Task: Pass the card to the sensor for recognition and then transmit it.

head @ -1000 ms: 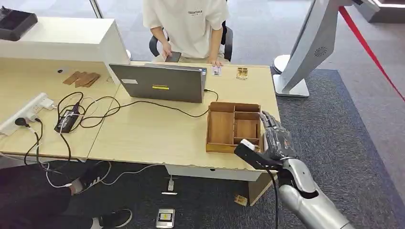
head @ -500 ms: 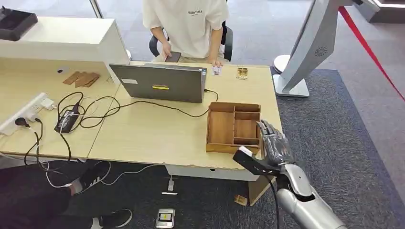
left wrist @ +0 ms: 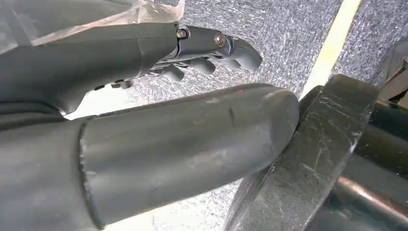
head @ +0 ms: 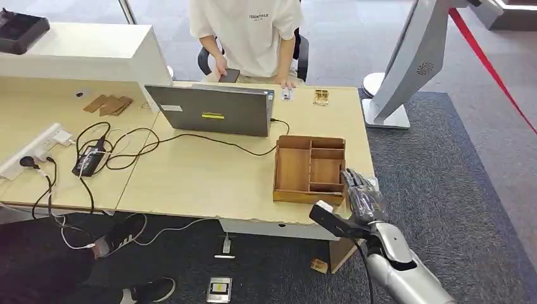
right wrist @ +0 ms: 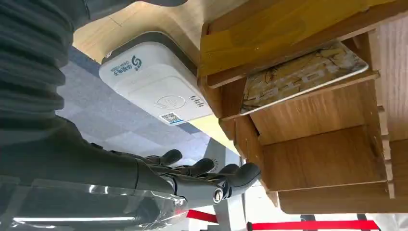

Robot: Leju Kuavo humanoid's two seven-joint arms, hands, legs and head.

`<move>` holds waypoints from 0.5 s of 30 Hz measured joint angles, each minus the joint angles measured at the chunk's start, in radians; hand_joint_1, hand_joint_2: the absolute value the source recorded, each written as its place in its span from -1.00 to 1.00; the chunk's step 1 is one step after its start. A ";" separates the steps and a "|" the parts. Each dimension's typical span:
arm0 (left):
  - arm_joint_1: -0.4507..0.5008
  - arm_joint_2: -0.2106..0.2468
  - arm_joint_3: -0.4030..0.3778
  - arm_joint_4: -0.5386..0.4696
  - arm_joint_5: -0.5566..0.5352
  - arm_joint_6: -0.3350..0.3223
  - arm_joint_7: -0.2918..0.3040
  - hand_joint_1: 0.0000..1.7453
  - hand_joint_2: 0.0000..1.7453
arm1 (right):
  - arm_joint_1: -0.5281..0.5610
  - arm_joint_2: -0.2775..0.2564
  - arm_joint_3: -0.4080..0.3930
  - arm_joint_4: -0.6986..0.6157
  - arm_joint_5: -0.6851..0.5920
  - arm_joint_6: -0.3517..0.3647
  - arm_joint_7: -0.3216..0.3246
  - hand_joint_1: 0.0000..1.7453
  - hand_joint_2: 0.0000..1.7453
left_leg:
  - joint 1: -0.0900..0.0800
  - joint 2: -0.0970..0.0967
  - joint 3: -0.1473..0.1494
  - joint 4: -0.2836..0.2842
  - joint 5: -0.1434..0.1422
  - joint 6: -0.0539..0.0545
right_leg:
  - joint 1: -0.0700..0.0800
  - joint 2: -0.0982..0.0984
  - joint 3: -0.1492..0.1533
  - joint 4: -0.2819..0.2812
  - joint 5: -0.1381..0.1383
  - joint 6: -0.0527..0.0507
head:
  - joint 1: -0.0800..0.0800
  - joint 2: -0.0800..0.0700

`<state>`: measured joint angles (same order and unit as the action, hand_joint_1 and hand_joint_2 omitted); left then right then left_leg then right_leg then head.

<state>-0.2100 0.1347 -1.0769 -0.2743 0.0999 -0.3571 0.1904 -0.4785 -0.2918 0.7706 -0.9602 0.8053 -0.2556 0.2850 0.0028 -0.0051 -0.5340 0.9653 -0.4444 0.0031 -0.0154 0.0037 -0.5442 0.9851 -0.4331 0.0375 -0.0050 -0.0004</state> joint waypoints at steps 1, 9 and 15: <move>0.000 0.000 0.000 0.000 0.000 0.000 0.000 -1.00 -1.00 | -0.003 0.001 0.000 0.000 0.006 0.002 0.002 -1.00 1.00 | 0.000 0.000 0.000 0.000 0.000 0.000 | 0.000 0.000 0.000 0.000 0.000 0.000 | 0.000 0.000; -0.004 0.000 0.000 0.000 -0.011 0.000 -0.003 -1.00 -1.00 | -0.043 0.005 0.001 0.001 0.037 0.013 0.001 -1.00 1.00 | 0.000 0.000 0.000 0.000 0.000 0.000 | 0.000 0.000 0.000 0.000 0.000 0.000 | 0.000 0.000; -0.007 0.000 0.000 0.000 -0.014 0.000 -0.006 -1.00 -1.00 | -0.073 0.019 0.006 0.021 0.033 -0.010 -0.027 -1.00 1.00 | 0.000 0.000 0.000 0.000 0.000 0.000 | 0.000 0.000 0.000 0.000 0.000 0.000 | 0.000 0.000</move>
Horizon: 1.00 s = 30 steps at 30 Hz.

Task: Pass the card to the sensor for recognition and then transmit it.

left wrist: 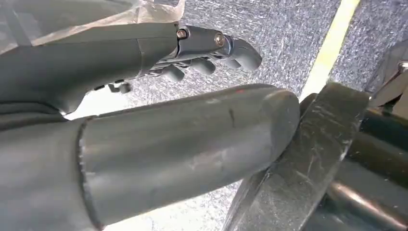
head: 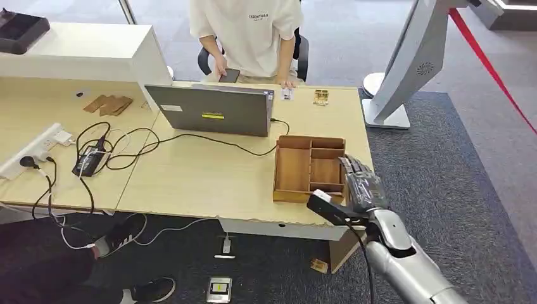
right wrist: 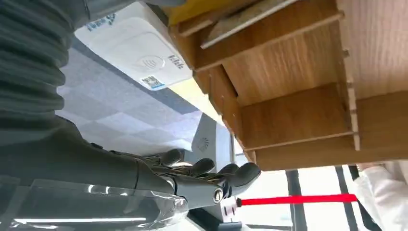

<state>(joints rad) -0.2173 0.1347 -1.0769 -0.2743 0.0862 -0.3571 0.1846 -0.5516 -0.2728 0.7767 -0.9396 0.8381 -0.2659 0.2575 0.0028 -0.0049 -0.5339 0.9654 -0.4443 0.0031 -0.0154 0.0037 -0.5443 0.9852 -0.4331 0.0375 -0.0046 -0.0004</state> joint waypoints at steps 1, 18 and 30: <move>0.000 0.000 0.000 0.000 0.000 0.000 0.000 -1.00 -1.00 | -0.005 0.002 0.002 0.006 -0.002 -0.006 -0.005 -1.00 1.00 | 0.000 0.000 0.000 0.000 0.000 0.000 | 0.000 0.000 0.000 0.000 0.000 0.000 | 0.000 0.000; 0.001 0.000 0.000 0.000 0.005 0.000 -0.003 -1.00 -1.00 | -0.036 0.045 0.011 0.078 -0.020 -0.016 -0.037 -1.00 1.00 | 0.000 0.000 0.000 0.000 0.000 0.000 | 0.000 0.000 0.000 0.000 0.000 0.000 | 0.000 0.000; 0.001 0.000 0.000 0.000 0.004 0.000 -0.003 -1.00 -1.00 | -0.040 0.060 0.023 0.127 -0.075 0.005 -0.060 -1.00 1.00 | 0.000 0.000 0.000 0.000 0.000 0.000 | 0.000 0.000 0.000 0.000 0.000 0.000 | 0.000 0.000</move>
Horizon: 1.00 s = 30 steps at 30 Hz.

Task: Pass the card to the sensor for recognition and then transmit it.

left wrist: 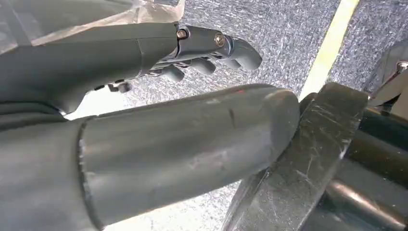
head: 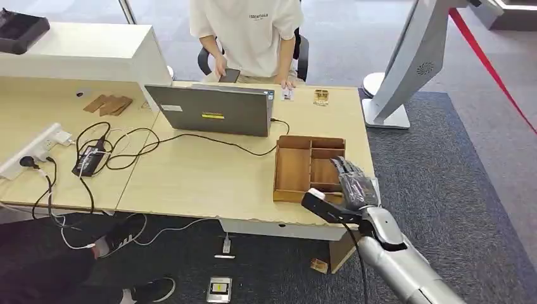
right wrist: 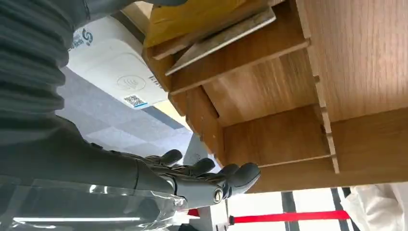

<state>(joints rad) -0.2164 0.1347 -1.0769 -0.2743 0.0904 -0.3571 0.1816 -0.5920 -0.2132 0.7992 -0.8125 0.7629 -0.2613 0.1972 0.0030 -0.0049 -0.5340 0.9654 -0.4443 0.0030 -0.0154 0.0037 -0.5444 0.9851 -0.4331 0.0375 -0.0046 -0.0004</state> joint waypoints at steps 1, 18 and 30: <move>0.000 0.000 0.000 0.000 0.000 0.000 0.000 -1.00 -1.00 | 0.000 0.001 0.001 0.003 -0.002 0.002 0.000 -1.00 1.00 | 0.000 0.000 0.000 0.000 0.000 0.000 | 0.000 0.000 0.000 0.000 0.000 0.000 | 0.000 0.000; 0.000 0.000 0.000 0.000 -0.004 0.000 0.000 -1.00 -1.00 | 0.016 0.003 0.004 0.006 -0.005 0.010 0.012 -1.00 1.00 | 0.000 0.000 0.000 0.000 0.000 0.000 | 0.000 0.000 0.000 0.000 0.000 0.000 | 0.000 0.000; -0.002 0.000 0.000 0.000 -0.009 0.000 0.000 -1.00 -1.00 | 0.019 0.004 0.004 0.006 0.000 0.013 0.022 -1.00 1.00 | 0.000 0.000 0.000 0.000 0.000 0.000 | 0.000 0.000 0.000 0.000 0.000 0.000 | 0.000 0.000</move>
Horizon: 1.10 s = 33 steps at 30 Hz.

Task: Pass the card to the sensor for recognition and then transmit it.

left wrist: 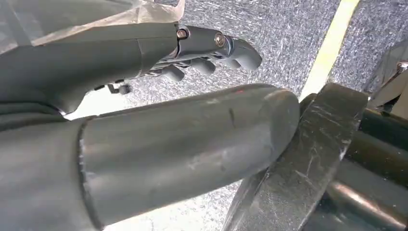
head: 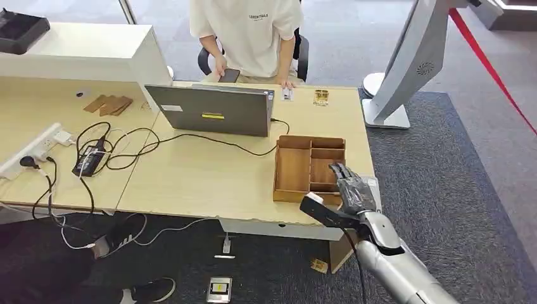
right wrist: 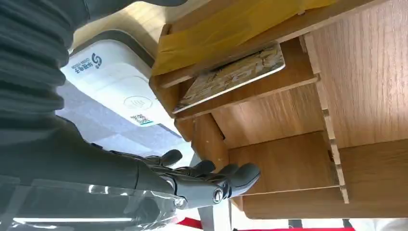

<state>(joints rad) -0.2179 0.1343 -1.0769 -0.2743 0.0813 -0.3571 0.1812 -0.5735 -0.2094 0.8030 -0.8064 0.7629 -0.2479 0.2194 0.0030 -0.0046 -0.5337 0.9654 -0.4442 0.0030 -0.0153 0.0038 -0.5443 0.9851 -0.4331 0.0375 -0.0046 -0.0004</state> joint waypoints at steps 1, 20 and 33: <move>0.000 0.000 0.000 0.000 0.000 0.000 0.000 -1.00 -1.00 | 0.000 0.000 0.000 0.000 0.002 -0.002 -0.005 -1.00 1.00 | 0.000 0.000 0.000 0.000 0.000 0.000 | 0.000 0.000 0.000 0.000 0.000 0.000 | 0.000 0.000; -0.008 -0.001 0.000 0.000 -0.019 0.000 -0.004 -1.00 -1.00 | 0.010 0.001 -0.007 -0.001 0.004 -0.026 -0.043 -1.00 1.00 | 0.000 0.000 0.000 0.000 0.000 0.000 | 0.000 0.000 0.000 0.000 0.000 0.000 | 0.000 0.000; -0.016 -0.004 0.000 0.000 -0.032 0.000 -0.004 -1.00 -1.00 | 0.028 -0.001 -0.009 -0.026 0.003 -0.036 -0.050 -1.00 1.00 | 0.000 0.000 0.000 0.000 0.000 0.000 | 0.000 0.000 0.000 0.000 0.000 0.000 | 0.000 0.000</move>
<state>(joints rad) -0.2336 0.1305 -1.0769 -0.2743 0.0488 -0.3571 0.1770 -0.5455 -0.2102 0.7938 -0.8320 0.7660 -0.2834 0.1690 0.0030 -0.0046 -0.5336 0.9654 -0.4442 0.0030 -0.0152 0.0038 -0.5446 0.9852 -0.4331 0.0375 -0.0050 -0.0004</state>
